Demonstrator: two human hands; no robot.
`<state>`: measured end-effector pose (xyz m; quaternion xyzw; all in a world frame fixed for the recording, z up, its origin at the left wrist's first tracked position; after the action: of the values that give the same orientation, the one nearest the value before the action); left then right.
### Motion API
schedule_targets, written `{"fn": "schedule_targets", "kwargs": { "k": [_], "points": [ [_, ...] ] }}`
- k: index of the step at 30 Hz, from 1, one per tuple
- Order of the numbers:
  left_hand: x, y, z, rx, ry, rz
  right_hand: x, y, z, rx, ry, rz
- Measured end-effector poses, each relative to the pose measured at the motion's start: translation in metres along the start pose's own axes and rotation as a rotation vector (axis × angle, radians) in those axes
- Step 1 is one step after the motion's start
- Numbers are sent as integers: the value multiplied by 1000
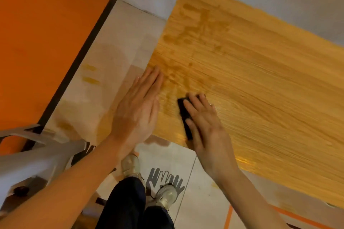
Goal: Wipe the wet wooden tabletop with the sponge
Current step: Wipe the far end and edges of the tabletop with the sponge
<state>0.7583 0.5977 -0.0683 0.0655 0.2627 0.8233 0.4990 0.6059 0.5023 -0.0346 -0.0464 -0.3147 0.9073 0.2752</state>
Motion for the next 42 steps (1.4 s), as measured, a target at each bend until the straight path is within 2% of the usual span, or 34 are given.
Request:
{"fn": "schedule_targets", "kwargs": {
  "k": [2,5,7,10,14,17,20,25,29,32,35,39,42],
  "points": [
    [0,1,1,44,7,-7,-37,13,15,-3,85,-147],
    [0,0,1,21,7,0,-47,8,16,2,170,-238],
    [0,0,1,0,-10,16,-18,-18,-7,-6,156,-203],
    [-1,0,-1,-17,-56,17,27,-49,-34,97,91,-23],
    [-2,1,0,-35,-73,24,-6,-36,-17,41,-15,-33],
    [-1,2,1,-38,-70,18,-58,-16,0,19,157,-196],
    [-1,2,2,-43,-71,22,-56,-23,-15,-15,282,-296],
    [-2,2,2,-27,-80,26,17,-57,-54,-49,171,-155],
    [-2,1,1,40,-75,52,-25,-47,-36,-35,110,-128],
    [-2,-1,1,80,-49,49,-73,-37,-23,-51,157,-203],
    [0,-2,2,115,-14,48,-60,-40,-30,-88,203,-202],
    [1,-1,5,141,29,81,12,-51,-45,-1,69,-18],
    [3,-1,10,178,48,120,-3,-35,-30,24,-37,76]
  ]
}}
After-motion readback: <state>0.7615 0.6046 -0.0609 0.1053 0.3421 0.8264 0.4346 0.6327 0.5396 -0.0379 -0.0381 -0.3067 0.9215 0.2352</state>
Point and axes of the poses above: each hand's wrist, its own x-axis away from the middle knuckle, its own z-axis out of the back of the hand, y = z × x, the point moved 3 cm from there along -x, towards the middle knuckle
